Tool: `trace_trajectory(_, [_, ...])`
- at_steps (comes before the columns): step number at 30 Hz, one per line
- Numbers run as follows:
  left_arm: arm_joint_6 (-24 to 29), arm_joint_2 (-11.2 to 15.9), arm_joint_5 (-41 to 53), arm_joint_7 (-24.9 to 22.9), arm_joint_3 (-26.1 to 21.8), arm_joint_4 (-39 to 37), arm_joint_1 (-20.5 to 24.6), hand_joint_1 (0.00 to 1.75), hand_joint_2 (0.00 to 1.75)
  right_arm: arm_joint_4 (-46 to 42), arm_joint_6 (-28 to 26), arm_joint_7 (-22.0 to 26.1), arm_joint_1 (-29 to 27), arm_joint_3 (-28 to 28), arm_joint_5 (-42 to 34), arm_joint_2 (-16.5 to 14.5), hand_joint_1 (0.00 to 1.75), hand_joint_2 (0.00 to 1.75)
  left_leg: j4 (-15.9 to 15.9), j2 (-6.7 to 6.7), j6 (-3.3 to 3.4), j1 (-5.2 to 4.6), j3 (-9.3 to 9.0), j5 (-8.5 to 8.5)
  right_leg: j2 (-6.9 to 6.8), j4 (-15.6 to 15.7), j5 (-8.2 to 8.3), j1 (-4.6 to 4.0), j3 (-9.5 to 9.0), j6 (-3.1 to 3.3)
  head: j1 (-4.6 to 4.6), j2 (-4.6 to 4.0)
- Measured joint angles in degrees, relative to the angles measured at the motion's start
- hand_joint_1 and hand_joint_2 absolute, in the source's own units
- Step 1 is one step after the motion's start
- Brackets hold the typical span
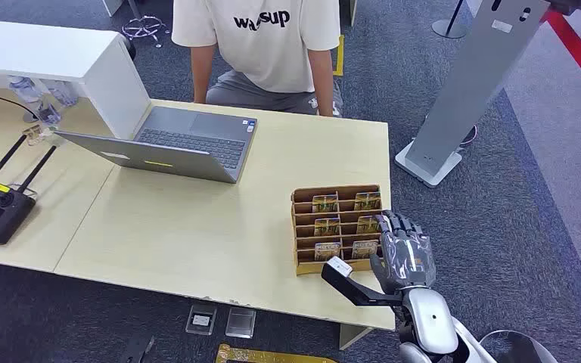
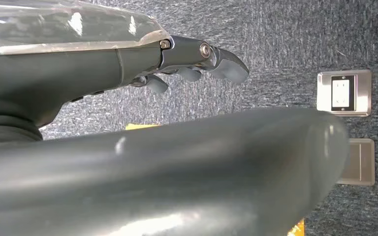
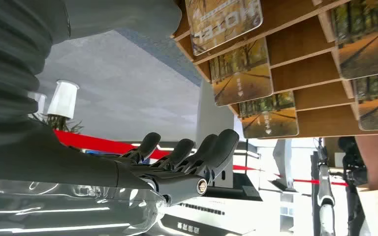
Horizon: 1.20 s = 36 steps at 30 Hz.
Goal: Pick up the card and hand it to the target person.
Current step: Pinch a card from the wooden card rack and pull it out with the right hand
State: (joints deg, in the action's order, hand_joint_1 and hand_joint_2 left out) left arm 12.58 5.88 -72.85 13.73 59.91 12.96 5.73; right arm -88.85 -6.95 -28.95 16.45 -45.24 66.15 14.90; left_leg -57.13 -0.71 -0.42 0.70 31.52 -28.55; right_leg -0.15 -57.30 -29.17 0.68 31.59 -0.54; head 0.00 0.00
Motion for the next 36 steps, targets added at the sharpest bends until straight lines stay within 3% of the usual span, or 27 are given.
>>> trace_trajectory(9, [0.1,0.0,0.0,0.0,0.0,0.0,0.0,0.00,0.00,0.7,0.0,0.4,0.0,-0.4,-0.8,-0.4,0.57,1.75,0.0,0.00,0.00,0.00,0.00,0.00,0.00,0.0,0.00,0.00,0.00,0.00,0.03,0.00])
trace_trajectory(14, [0.2,0.0,-0.1,0.0,0.0,0.0,-0.1,0.00,0.00,1.4,-0.1,0.6,0.0,-0.5,-1.0,-0.7,0.68,1.75,0.0,0.00,0.00,0.00,0.00,0.00,0.00,0.0,0.00,0.00,0.00,0.00,0.01,0.00])
trace_trajectory(36, [0.3,0.0,-0.7,-0.2,-0.5,0.0,-0.1,0.00,0.00,4.1,-0.2,0.9,0.0,-1.0,-1.9,-1.7,0.68,1.75,0.0,0.00,0.00,0.00,0.00,0.00,0.00,0.0,0.00,0.00,0.00,0.00,0.00,0.00])
